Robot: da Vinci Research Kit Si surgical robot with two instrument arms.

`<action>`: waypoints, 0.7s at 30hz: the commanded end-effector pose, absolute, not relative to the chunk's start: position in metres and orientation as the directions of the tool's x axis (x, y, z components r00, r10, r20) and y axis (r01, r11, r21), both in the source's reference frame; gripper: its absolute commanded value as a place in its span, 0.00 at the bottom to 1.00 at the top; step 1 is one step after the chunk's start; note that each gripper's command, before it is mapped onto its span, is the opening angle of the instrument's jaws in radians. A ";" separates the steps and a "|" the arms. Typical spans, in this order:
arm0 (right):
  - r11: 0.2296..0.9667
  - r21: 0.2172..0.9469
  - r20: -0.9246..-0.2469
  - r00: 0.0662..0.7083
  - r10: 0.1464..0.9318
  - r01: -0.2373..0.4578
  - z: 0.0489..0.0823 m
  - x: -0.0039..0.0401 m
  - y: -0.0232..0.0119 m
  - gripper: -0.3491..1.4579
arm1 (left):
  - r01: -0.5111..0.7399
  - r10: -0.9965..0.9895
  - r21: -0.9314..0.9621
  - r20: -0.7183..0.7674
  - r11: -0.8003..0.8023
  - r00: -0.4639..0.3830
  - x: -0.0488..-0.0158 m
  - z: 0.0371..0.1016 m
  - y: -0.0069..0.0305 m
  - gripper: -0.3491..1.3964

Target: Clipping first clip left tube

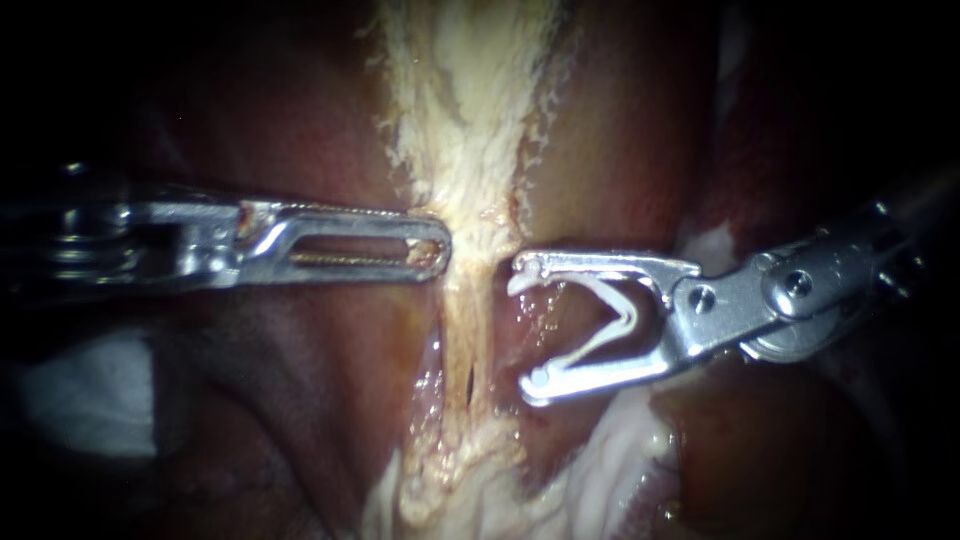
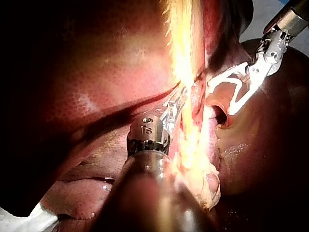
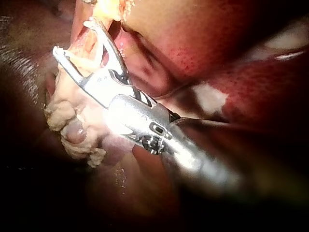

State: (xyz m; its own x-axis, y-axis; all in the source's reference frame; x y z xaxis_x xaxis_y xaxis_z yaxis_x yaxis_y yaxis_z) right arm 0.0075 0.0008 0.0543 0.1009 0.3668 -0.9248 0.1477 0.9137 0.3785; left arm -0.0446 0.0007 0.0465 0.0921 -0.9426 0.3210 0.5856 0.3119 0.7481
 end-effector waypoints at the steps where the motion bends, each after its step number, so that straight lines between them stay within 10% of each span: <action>1: 0.914 0.379 -0.925 0.101 0.367 0.148 0.0543 0.0076 0.0007 0.50 | 0.585 -0.943 0.748 0.321 0.312 0.092 -0.0445 0.0465 0.0007 0.00; 21: 0.901 0.409 -0.912 0.108 0.397 0.144 0.0547 0.0081 -0.0002 0.50 | 0.607 -0.947 0.739 0.311 0.292 0.077 -0.0411 0.0410 0.0009 0.00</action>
